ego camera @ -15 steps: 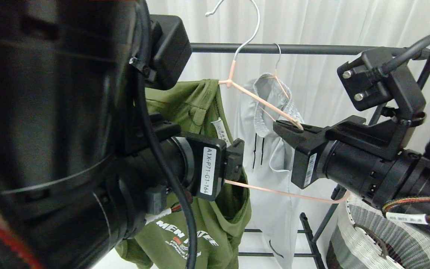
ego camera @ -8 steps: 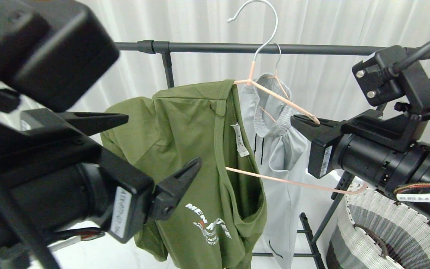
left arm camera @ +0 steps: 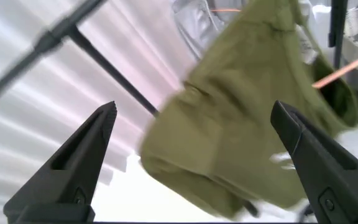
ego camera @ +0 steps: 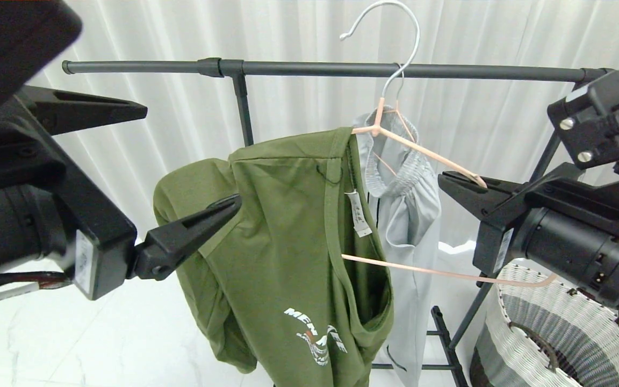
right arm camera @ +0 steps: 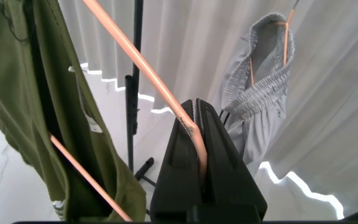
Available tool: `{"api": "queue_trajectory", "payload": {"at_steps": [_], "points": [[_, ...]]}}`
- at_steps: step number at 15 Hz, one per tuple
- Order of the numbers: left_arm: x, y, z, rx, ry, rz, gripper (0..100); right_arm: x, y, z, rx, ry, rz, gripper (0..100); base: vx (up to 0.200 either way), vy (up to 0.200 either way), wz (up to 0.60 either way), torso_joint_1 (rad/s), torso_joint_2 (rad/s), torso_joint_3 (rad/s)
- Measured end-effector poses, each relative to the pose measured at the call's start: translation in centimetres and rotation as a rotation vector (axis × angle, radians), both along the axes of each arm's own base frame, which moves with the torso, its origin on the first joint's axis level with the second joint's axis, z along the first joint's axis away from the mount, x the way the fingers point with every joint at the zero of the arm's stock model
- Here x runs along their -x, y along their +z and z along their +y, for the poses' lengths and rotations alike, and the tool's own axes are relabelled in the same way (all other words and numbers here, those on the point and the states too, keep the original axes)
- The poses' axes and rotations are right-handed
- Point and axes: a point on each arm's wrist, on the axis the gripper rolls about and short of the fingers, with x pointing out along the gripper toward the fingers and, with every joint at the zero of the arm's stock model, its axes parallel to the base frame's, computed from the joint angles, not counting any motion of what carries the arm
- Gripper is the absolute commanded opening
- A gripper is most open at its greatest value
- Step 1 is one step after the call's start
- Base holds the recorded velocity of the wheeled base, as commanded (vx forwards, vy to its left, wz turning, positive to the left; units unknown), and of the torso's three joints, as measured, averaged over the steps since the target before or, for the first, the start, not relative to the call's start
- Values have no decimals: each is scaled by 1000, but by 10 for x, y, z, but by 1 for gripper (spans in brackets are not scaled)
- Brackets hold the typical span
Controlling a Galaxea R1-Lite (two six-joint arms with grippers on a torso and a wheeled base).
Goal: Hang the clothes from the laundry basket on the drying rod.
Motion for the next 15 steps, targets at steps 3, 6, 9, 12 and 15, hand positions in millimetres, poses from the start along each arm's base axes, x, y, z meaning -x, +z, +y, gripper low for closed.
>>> {"api": "queue_trajectory", "payload": {"at_steps": [3, 6, 9, 12, 15], "points": [[-14, -5, -5, -63, -58, -9, 100, 9, 2, -3, 19, 26, -30, 0, 0, 0, 0, 0, 0, 0], [-24, -8, -15, -61, -56, -11, 100, 16, 5, -4, 23, 51, -46, 0, 0, 0, 0, 0, 0, 0], [-33, -13, -22, -68, -39, -5, 100, 24, 6, -2, 35, 85, -65, 0, 0, 0, 0, 0, 0, 0], [-36, -16, -24, -77, -32, 3, 100, 29, 6, -3, 52, 105, -82, 0, 0, 0, 0, 0, 0, 0], [-36, -16, -24, -78, -32, 4, 0, 32, 6, -2, 50, 116, -84, 0, 0, 0, 0, 0, 0, 0]]}}
